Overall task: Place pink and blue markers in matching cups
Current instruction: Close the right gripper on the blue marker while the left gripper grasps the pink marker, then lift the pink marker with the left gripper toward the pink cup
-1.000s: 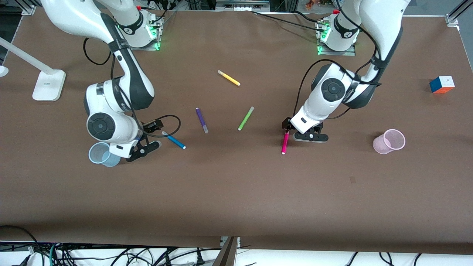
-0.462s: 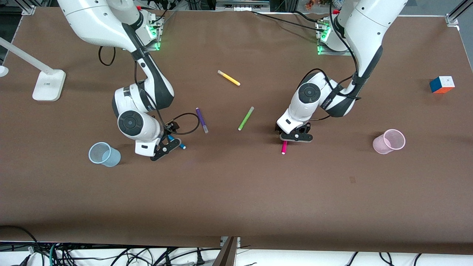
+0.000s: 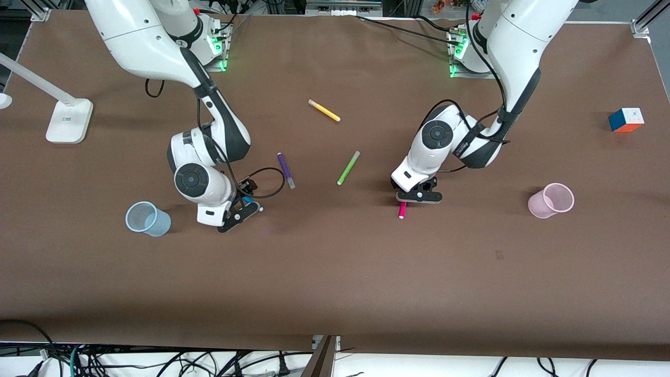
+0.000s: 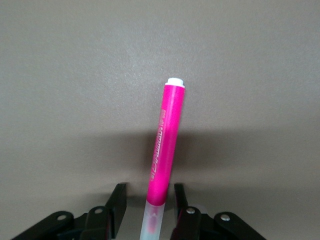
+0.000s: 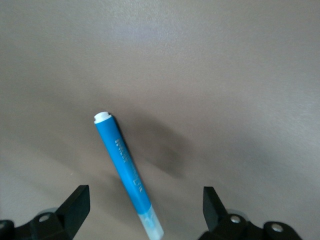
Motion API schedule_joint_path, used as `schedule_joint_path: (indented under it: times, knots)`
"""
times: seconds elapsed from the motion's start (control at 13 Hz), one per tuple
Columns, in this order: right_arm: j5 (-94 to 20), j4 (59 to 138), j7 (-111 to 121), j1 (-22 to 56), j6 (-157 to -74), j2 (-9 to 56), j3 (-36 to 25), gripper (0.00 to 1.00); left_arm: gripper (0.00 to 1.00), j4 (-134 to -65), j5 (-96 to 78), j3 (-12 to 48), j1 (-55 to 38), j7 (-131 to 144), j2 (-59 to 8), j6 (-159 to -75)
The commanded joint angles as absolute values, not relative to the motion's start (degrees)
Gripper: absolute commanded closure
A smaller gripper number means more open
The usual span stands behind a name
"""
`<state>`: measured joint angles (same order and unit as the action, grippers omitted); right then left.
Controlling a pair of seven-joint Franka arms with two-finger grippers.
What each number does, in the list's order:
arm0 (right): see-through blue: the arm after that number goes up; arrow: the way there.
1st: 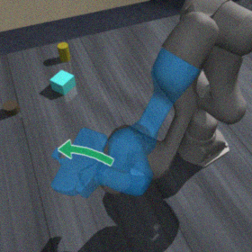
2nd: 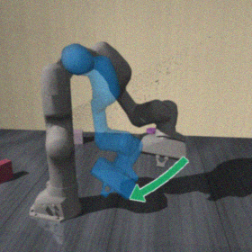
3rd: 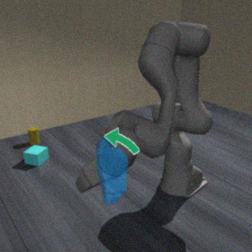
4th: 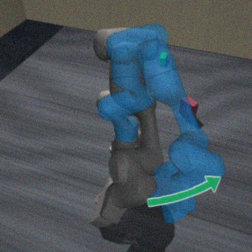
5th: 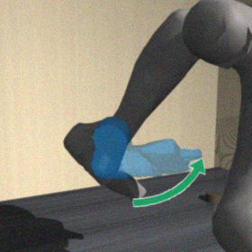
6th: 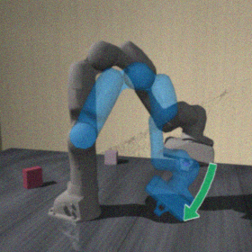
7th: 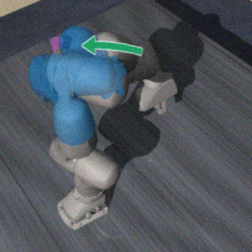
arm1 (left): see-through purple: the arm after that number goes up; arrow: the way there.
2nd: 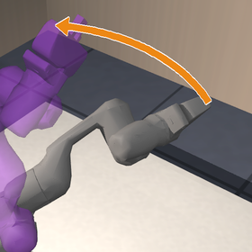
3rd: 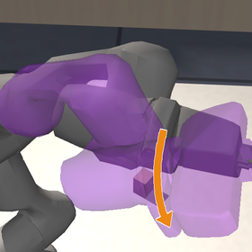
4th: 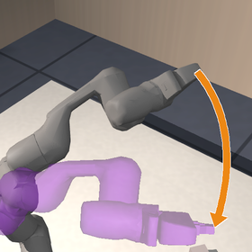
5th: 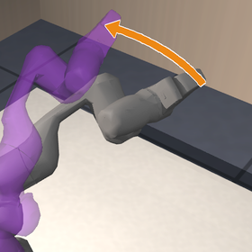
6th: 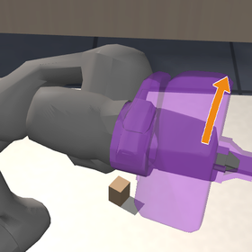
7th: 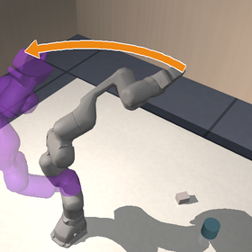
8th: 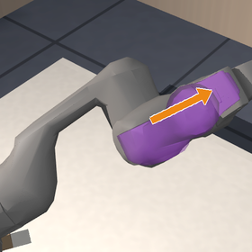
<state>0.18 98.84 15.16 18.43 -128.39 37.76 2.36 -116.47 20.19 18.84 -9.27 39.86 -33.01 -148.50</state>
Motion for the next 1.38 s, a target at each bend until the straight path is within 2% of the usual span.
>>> schedule_joint_path:
  times: [0.0,0.23,0.38,0.54,0.69,0.85,1.08,1.31]
  knots:
    - [0.6,99.2,16.0,18.5,-129.5,38.0,2.2,0.0,1.0,-115.0,22.1,18.7,-9.0,41.2,-33.5,-148.3]
    - [0.6,99.3,16.0,18.6,-129.6,38.1,2.2,0.03,1.0,-115.2,22.0,18.7,-7.9,40.7,-29.8,-145.6]
    - [0.6,99.7,16.0,18.7,-129.6,38.1,2.2,0.13,1.0,-114.4,21.1,21.0,-5.5,38.4,-26.4,-138.2]
    - [0.6,99.8,16.0,18.7,-129.6,38.1,2.2,0.15,1.0,-112.3,17.5,25.5,0.5,29.3,-23.2,-127.2]
    - [0.6,99.8,16.1,18.8,-129.6,38.1,2.2,0.19,1.0,-104.7,14.0,28.2,6.4,15.8,-22.2,-110.8]
    - [0.7,99.8,16.7,18.9,-129.6,38.1,2.2,0.46,1.0,-96.3,13.8,28.0,10.1,2.4,-22.5,-96.1]
    - [0.6,99.8,16.7,19.0,-129.6,38.1,2.2,0.48,1.0,-90.7,15.1,27.6,17.3,-15.8,-22.6,-86.3]
    - [0.6,99.8,16.7,19.2,-129.6,38.1,2.2,0.83,1.0,-88.7,25.5,26.7,22.2,-31.5,-23.7,-82.7]
